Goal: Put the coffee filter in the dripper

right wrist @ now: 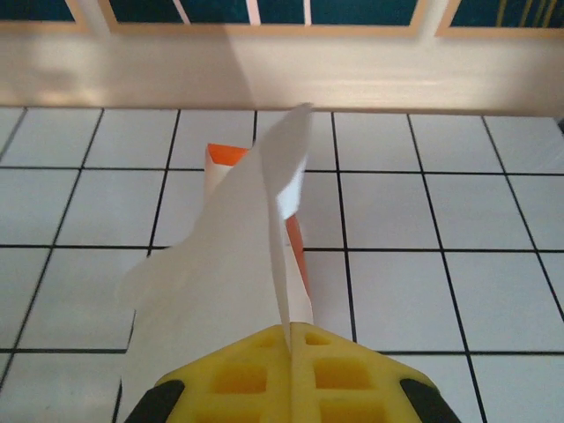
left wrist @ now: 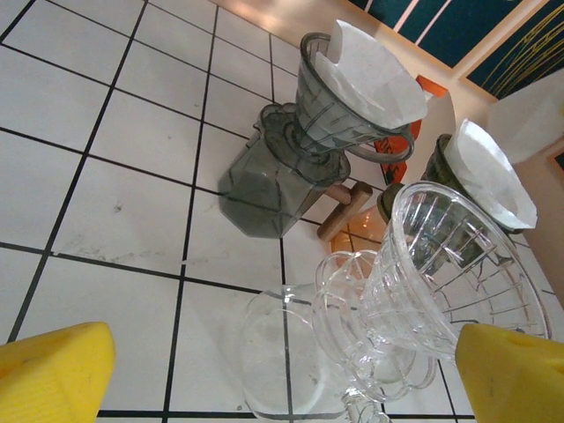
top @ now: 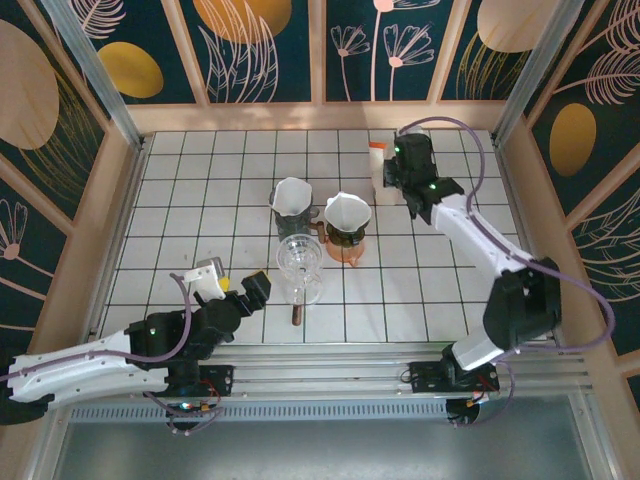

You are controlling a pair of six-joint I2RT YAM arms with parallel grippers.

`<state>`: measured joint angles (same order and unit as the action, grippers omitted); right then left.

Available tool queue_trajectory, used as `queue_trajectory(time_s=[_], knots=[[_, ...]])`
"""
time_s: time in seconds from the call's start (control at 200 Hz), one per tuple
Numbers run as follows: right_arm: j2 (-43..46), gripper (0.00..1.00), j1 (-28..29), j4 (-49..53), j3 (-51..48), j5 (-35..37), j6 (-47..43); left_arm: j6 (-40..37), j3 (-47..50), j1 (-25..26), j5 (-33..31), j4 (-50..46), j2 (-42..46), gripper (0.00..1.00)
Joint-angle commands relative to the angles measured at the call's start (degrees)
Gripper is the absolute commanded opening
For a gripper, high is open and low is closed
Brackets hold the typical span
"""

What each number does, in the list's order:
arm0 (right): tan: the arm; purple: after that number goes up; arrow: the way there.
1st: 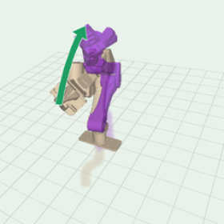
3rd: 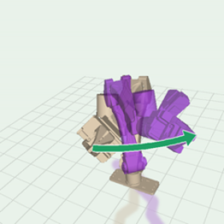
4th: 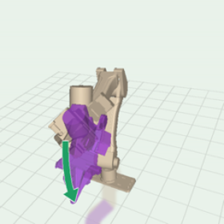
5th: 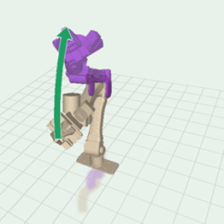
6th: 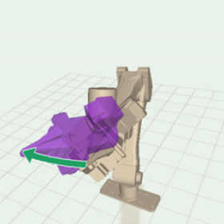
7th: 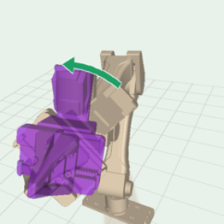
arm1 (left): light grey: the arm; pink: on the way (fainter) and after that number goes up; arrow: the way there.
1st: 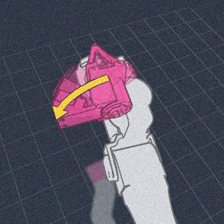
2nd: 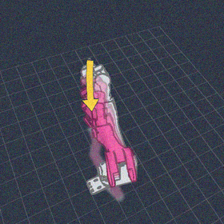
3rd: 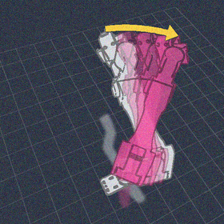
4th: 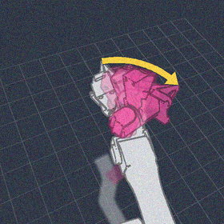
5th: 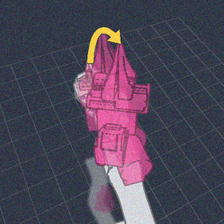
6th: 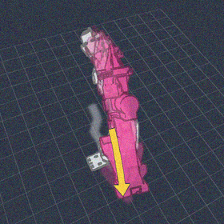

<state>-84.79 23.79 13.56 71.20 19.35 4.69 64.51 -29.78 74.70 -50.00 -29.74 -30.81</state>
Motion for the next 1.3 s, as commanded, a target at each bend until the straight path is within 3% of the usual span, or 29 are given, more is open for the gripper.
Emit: queue_trajectory(time_s=[0.0, 0.17, 0.29, 0.675, 0.981, 1.296], knots=[[7.06, 0.0, 2.6, 1.52, -3.47, 4.47, 3.32, -1.54, 0.66, 0.27, -0.32, 1.31, 0.9, 0.99], [17.3, 0.0, 10.44, 7.14, -5.19, 6.9, 6.88, -1.92, 0.64, 0.27, -0.1, 1.35, 1.24, 0.98], [21.32, 0.0, 16.99, 13.98, -3.03, 3.95, 10.75, -2.43, 0.21, 0.25, -0.1, 1.53, 1.11, 0.99], [15.76, 0.0, 31.87, 36.55, 11.17, -12.9, 21.0, -4.5, -1.07, 0.27, -1.15, 1.44, 1.36, 0.99], [7.42, 0.0, 32.05, 43.79, 18.77, -24.21, 24.06, -5.63, -2.17, 0.27, -1.41, -0.26, 1.39, 0.99], [-0.96, 0.0, 27.95, 50.0, 28.58, -28.29, 24.84, -6.05, -1.08, 0.24, -1.35, -0.58, 5.51, 0.98]])
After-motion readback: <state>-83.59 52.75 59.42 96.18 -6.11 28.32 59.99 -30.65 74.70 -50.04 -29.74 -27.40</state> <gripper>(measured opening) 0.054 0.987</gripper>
